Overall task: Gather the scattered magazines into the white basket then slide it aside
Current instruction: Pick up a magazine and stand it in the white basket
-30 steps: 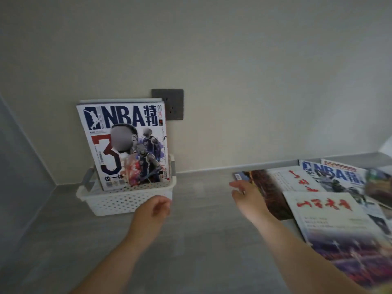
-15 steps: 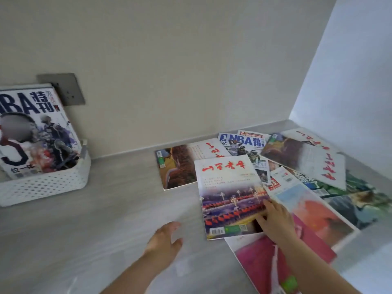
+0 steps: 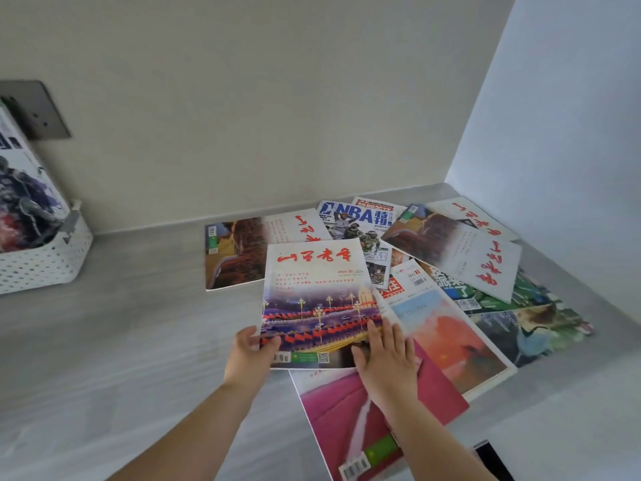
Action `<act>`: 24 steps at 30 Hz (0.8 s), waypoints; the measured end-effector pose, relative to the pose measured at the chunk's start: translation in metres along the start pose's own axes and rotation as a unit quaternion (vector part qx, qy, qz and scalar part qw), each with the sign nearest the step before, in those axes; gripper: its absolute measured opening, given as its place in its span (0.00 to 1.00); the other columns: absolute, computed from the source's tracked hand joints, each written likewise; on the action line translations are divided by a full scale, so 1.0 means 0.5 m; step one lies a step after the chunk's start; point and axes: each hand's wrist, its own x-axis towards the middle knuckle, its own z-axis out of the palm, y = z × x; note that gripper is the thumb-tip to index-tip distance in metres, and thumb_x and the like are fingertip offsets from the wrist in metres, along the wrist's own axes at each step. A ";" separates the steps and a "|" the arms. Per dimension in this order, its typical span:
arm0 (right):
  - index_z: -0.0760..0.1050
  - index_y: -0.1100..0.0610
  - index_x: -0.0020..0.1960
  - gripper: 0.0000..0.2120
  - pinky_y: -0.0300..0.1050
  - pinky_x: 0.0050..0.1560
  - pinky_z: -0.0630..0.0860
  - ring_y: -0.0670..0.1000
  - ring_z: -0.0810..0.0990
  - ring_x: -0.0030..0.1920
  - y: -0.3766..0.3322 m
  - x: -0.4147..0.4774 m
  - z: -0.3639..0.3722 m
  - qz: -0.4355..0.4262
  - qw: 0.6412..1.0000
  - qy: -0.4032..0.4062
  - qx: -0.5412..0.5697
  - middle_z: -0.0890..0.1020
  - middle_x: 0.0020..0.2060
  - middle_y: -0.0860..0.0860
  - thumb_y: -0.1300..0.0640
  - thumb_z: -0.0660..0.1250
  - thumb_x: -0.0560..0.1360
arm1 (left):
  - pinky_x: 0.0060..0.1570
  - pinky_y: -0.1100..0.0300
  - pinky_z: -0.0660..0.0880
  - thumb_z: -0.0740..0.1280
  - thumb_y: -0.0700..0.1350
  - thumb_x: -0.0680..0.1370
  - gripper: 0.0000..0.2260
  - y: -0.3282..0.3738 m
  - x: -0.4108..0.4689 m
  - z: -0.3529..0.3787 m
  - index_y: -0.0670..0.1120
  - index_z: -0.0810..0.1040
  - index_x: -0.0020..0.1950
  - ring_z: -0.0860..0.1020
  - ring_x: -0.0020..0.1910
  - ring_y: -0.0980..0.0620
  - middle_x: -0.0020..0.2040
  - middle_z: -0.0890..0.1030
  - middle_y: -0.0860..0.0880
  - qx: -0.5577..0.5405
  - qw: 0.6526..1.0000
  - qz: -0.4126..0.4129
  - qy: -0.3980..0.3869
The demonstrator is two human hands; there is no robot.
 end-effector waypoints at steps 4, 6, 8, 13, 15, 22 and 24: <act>0.43 0.51 0.73 0.28 0.52 0.73 0.38 0.55 0.41 0.75 0.002 0.000 0.000 -0.003 1.000 -0.003 0.000 0.46 0.75 0.54 0.42 0.42 0.77 | 0.38 0.58 0.76 0.59 0.37 0.77 0.13 0.021 0.009 0.003 0.38 0.68 0.61 0.76 0.41 0.46 0.42 0.77 0.45 -0.017 0.996 -0.039 -0.074; 0.44 0.50 0.73 0.28 0.51 0.73 0.38 0.54 0.42 0.75 0.004 0.000 -0.003 -0.004 1.000 -0.002 0.006 0.47 0.75 0.53 0.41 0.44 0.77 | 0.43 0.55 0.79 0.58 0.35 0.76 0.12 0.021 0.010 0.005 0.39 0.67 0.59 0.76 0.42 0.44 0.44 0.76 0.44 0.050 0.996 -0.020 -0.075; 0.49 0.50 0.73 0.29 0.50 0.73 0.40 0.53 0.45 0.75 0.004 0.000 -0.009 -0.003 0.999 0.010 0.047 0.52 0.75 0.50 0.41 0.50 0.76 | 0.48 0.46 0.78 0.57 0.33 0.76 0.11 0.021 0.009 0.003 0.43 0.67 0.57 0.77 0.46 0.41 0.47 0.75 0.42 0.068 0.996 0.005 -0.052; 0.60 0.58 0.68 0.22 0.53 0.68 0.64 0.54 0.67 0.66 -0.008 0.036 -0.063 0.006 0.975 0.089 0.204 0.72 0.64 0.55 0.53 0.58 0.76 | 0.31 0.59 0.79 0.55 0.32 0.76 0.11 0.029 0.002 -0.021 0.47 0.66 0.52 0.78 0.38 0.50 0.46 0.77 0.45 -0.040 0.994 0.061 -0.076; 0.63 0.59 0.65 0.18 0.49 0.57 0.72 0.55 0.73 0.57 -0.023 0.057 -0.089 -0.009 0.964 0.129 0.234 0.76 0.58 0.56 0.55 0.55 0.77 | 0.34 0.59 0.78 0.55 0.31 0.76 0.13 0.033 0.006 -0.048 0.48 0.69 0.48 0.78 0.39 0.51 0.43 0.78 0.46 -0.074 0.990 0.089 -0.086; 0.74 0.57 0.55 0.11 0.50 0.49 0.75 0.53 0.77 0.46 -0.128 0.117 -0.155 0.087 0.856 0.028 0.509 0.79 0.47 0.54 0.63 0.60 0.73 | 0.39 0.61 0.76 0.55 0.28 0.75 0.18 0.038 0.024 -0.180 0.51 0.70 0.43 0.76 0.39 0.52 0.40 0.77 0.50 -0.089 0.975 0.190 -0.078; 0.76 0.53 0.46 0.10 0.45 0.42 0.76 0.51 0.79 0.42 -0.179 0.117 -0.164 0.061 0.853 0.025 0.518 0.80 0.44 0.53 0.66 0.61 0.72 | 0.44 0.64 0.74 0.55 0.27 0.75 0.17 0.037 0.036 -0.230 0.49 0.72 0.46 0.75 0.41 0.53 0.41 0.77 0.49 -0.094 0.973 0.202 -0.064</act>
